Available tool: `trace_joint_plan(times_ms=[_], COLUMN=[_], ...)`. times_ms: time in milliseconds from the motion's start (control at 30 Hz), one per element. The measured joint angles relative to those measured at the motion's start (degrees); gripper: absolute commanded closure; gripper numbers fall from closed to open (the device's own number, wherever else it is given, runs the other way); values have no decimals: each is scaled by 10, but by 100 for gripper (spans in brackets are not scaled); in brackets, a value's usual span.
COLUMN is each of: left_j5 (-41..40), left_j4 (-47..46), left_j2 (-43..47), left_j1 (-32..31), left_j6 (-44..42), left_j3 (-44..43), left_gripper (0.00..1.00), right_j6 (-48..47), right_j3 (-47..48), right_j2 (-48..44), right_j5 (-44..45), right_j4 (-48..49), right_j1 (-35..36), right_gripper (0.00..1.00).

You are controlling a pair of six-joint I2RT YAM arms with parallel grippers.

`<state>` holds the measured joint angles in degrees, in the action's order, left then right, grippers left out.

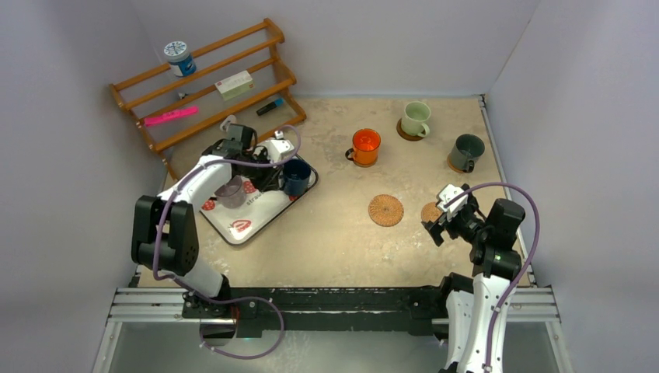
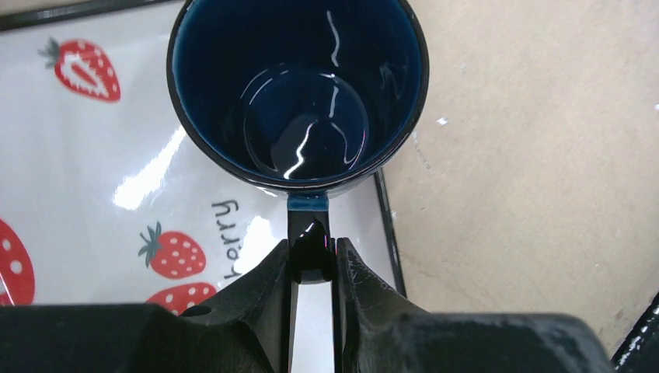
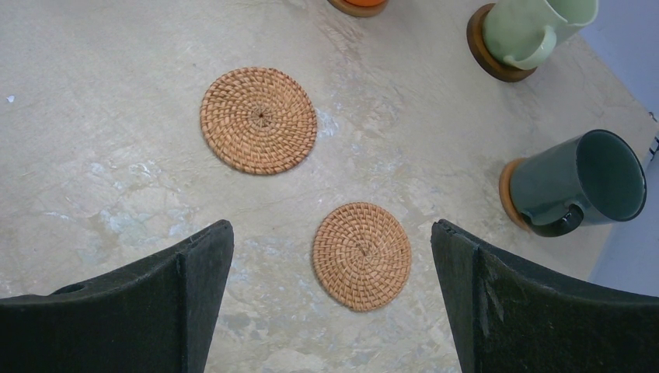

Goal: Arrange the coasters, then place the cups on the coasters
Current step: Pick up the cup from the tray, then place the cup at the center of the board.

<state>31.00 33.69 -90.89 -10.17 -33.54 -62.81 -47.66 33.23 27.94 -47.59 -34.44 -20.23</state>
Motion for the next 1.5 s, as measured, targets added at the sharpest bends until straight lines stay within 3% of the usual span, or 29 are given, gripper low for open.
trace_joint_plan(times_ms=[333,600,1167,1400,1500], left_j5=[30,44,27,26,24], left_j4=[-17,-64,-83,-74,-66], left_j2=[26,-2,-16,-20,-20], left_j1=[-78,-143,-162,-170,-177], left_j6=[0,16,18,12,9], left_j3=[-9,-10,30,42,47], left_gripper=[100,100,100,66,57], right_j6=[0,0,0,0,0], right_j3=[0,0,0,0,0], right_j2=[0,0,0,0,1], right_j5=[0,0,0,0,0], right_j4=[0,0,0,0,0], right_j1=[0,0,0,0,0], right_gripper=[1,1,1,1,1])
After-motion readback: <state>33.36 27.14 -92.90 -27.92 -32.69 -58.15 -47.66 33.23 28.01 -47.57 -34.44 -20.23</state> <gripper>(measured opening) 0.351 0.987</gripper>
